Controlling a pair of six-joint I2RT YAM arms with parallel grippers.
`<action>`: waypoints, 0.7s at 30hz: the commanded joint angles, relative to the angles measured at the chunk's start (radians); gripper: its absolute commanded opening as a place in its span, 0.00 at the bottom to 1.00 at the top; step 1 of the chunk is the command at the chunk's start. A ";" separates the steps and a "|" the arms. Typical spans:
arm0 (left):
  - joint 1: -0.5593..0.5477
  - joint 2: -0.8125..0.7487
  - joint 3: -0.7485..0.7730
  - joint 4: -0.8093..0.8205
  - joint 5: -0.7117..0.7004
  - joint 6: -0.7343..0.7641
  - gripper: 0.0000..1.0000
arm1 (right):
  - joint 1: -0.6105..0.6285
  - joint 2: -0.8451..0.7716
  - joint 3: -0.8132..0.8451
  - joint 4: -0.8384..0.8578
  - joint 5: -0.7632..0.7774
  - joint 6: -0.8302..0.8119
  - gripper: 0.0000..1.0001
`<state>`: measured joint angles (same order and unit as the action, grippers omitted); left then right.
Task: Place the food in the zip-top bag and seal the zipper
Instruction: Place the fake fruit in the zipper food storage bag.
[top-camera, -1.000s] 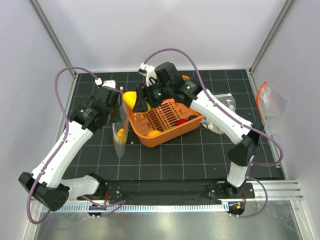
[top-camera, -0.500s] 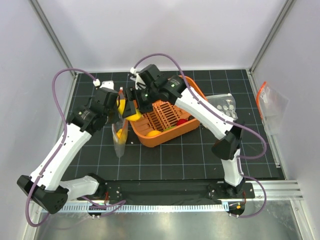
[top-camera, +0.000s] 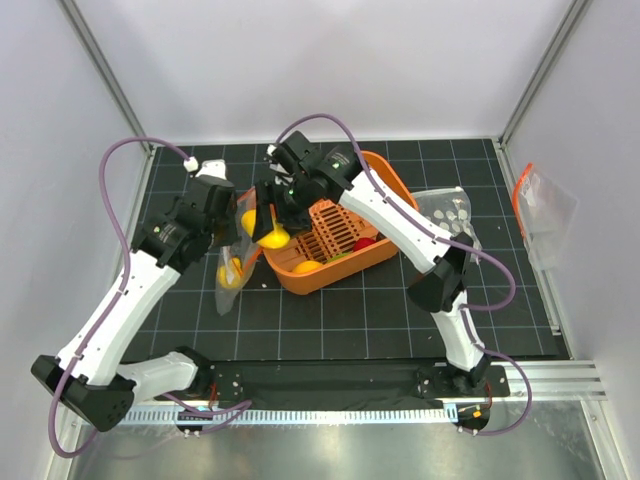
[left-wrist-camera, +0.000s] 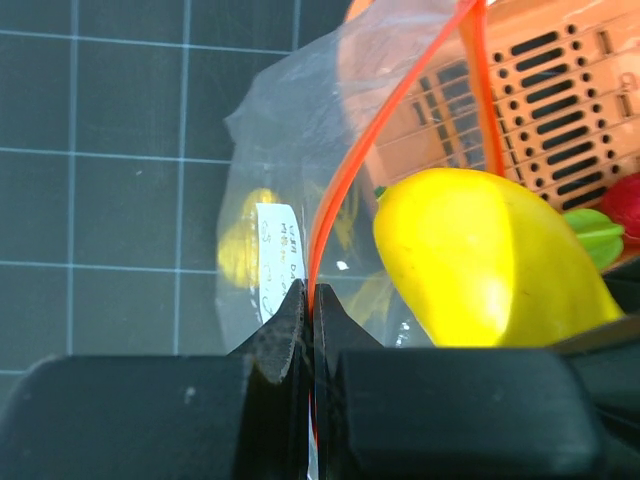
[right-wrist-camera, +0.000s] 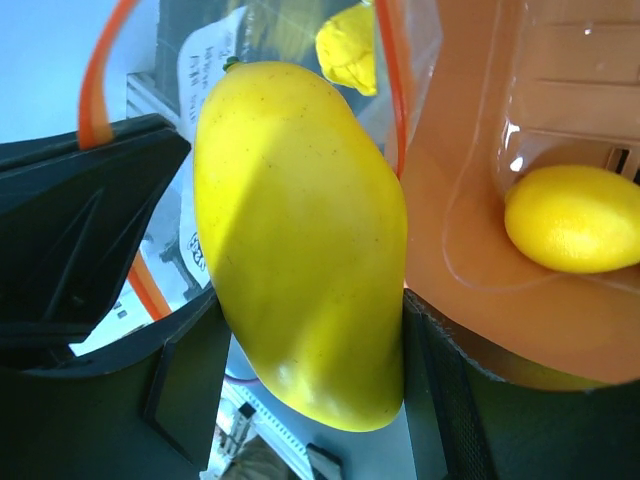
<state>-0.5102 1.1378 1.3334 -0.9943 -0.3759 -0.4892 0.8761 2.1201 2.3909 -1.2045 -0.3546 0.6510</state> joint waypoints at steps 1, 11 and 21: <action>0.002 -0.030 -0.016 0.072 0.063 0.005 0.00 | -0.005 0.004 0.031 -0.046 -0.023 0.059 0.12; 0.001 -0.029 -0.056 0.134 0.186 -0.028 0.00 | -0.014 0.021 0.008 0.052 -0.078 0.176 0.24; 0.001 -0.038 -0.050 0.114 0.140 -0.008 0.00 | -0.015 0.009 -0.031 0.172 -0.127 0.263 0.80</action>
<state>-0.5098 1.1248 1.2778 -0.9241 -0.2348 -0.5110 0.8539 2.1620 2.3756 -1.1152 -0.4255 0.8631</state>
